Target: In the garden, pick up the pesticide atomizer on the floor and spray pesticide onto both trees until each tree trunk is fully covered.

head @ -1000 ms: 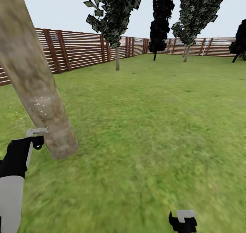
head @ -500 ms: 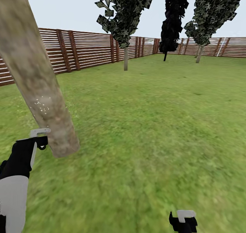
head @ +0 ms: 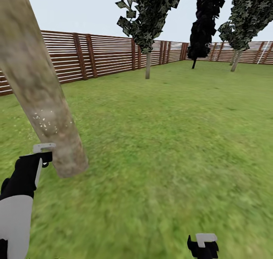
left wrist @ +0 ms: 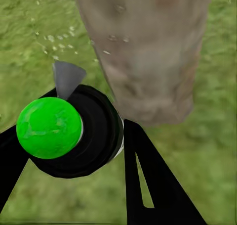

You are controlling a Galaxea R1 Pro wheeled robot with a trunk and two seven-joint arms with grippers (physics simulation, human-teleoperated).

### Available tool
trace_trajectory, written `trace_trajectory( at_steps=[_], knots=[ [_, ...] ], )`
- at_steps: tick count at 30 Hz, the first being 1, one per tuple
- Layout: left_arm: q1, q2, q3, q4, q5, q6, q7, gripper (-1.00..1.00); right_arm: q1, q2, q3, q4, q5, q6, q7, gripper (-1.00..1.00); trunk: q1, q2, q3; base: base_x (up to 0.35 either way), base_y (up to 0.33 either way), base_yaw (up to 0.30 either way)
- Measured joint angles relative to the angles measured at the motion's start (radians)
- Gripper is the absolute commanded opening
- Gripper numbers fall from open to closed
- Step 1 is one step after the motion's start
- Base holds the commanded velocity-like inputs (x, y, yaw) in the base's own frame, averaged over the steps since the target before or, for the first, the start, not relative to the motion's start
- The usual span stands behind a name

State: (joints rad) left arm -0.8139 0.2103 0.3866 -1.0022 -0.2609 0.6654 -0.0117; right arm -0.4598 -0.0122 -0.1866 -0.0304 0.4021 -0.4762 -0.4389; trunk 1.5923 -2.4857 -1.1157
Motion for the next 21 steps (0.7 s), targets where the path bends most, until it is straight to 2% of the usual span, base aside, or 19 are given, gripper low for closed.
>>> trace_trajectory(
  at_steps=[6, 9, 11, 13, 14, 15, 16, 17, 21],
  knots=[
    [0.033, -0.012, 0.005, 0.059, 0.008, -0.002, 0.002, -1.0, 0.0, 0.0, 0.0, -0.001, 0.0, -0.001, 0.0, 1.0, 0.0, 0.0, 0.0, 0.069, -0.258, 0.08],
    [0.035, 0.019, 0.024, 0.064, -0.004, -0.005, 0.002, -1.0, 0.0, 0.001, 0.0, 0.0, 0.0, -0.001, 0.0, 1.0, 0.0, 0.0, 0.0, 0.232, -0.189, 0.001],
    [0.035, 0.026, 0.028, 0.071, 0.0, -0.049, 0.002, -1.0, 0.0, 0.0, 0.0, 0.0, 0.0, 0.0, 0.0, 1.0, 0.0, 0.0, 0.0, 0.243, -0.18, 0.0],
    [0.035, 0.018, 0.026, 0.12, 0.0, -0.082, 0.038, -1.0, 0.0, 0.001, 0.0, 0.0, 0.0, 0.0, 0.0, 1.0, 0.0, 0.0, 0.0, 0.244, -0.178, 0.087],
    [0.036, 0.004, 0.023, 0.132, 0.009, -0.086, 0.052, -1.0, 0.0, 0.001, 0.0, 0.0, 0.0, 0.0, 0.0, 1.0, 0.0, 0.0, 0.0, 0.244, -0.178, 0.232],
    [0.035, -0.022, 0.022, 0.137, 0.014, -0.089, 0.058, -1.0, 0.0, 0.001, 0.0, 0.0, 0.0, -0.001, 0.0, 1.0, 0.0, 0.0, 0.0, 0.244, -0.178, 0.254],
    [0.034, -0.03, 0.022, 0.137, 0.006, -0.09, 0.06, -1.0, 0.0, 0.002, 0.0, 0.0, 0.0, 0.0, 0.0, 1.0, 0.0, 0.0, 0.0, 0.247, -0.176, 0.269],
    [0.034, -0.035, 0.02, 0.138, 0.004, -0.09, 0.061, -1.0, 0.0, 0.002, 0.0, 0.0, 0.0, 0.0, 0.0, 1.0, 0.0, 0.0, 0.0, 0.263, -0.171, 0.274],
    [0.035, -0.017, 0.031, 0.139, -0.002, -0.105, 0.062, -1.0, 0.0, 0.001, 0.0, 0.0, 0.0, -0.001, 0.0, 1.0, 0.0, 0.0, 0.0, 0.273, -0.168, 0.165]
  ],
)
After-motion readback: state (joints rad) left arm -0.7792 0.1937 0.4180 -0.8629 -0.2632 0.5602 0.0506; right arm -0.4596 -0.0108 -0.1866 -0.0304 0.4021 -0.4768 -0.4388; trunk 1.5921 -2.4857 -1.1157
